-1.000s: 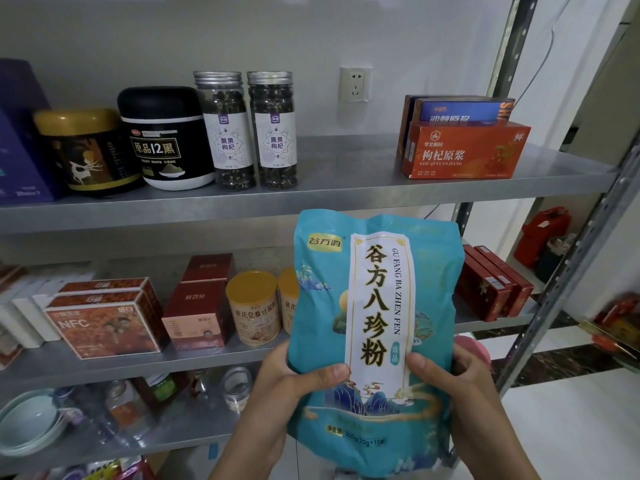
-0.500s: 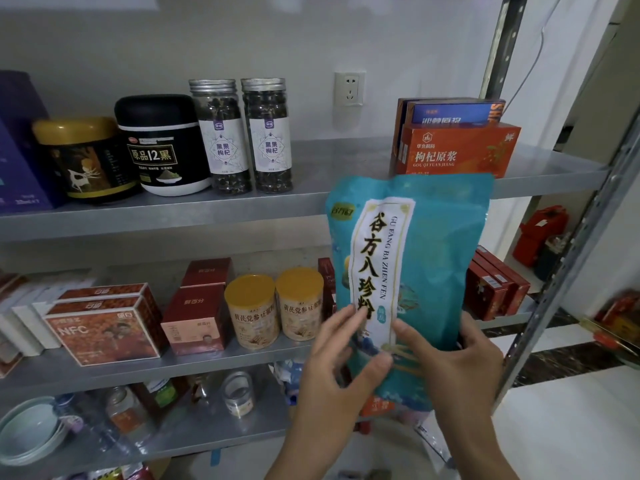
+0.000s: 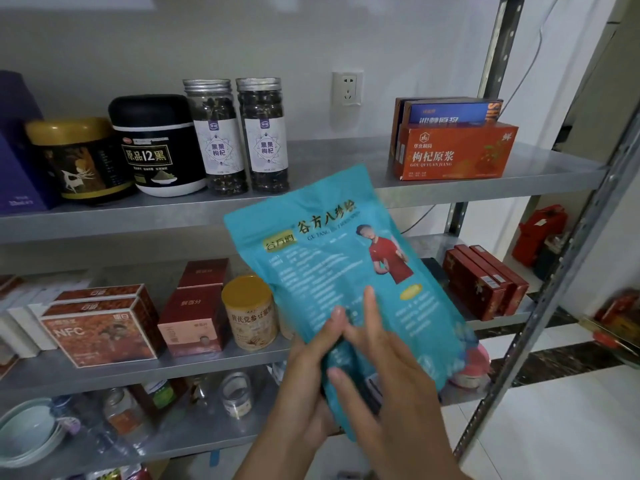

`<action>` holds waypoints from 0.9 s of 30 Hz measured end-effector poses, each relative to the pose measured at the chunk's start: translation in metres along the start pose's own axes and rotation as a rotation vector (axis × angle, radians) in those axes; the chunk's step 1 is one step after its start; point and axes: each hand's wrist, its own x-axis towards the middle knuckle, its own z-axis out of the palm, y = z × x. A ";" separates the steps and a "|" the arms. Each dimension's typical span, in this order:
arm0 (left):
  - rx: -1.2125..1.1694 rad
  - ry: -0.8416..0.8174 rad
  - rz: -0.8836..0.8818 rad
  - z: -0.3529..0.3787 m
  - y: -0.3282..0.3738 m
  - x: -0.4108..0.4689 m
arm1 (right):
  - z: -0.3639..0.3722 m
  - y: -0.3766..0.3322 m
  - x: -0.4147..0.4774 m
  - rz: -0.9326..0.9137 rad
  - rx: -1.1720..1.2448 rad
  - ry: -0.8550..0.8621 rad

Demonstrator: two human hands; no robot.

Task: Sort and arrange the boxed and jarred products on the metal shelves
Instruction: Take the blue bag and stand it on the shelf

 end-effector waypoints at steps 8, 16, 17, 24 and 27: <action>0.100 0.065 -0.028 -0.016 0.014 0.004 | -0.046 0.056 0.024 0.366 0.172 0.230; 0.294 0.024 0.049 -0.014 0.023 0.014 | -0.053 0.093 0.031 0.740 0.842 -0.432; 0.316 0.037 0.065 -0.015 0.024 0.016 | -0.050 0.094 0.030 0.746 0.853 -0.387; 0.654 -0.137 -0.030 -0.025 0.035 0.020 | -0.042 0.092 0.029 0.808 0.951 -0.124; 0.695 -0.156 -0.046 -0.026 0.024 0.021 | -0.042 0.091 0.031 0.834 0.935 -0.092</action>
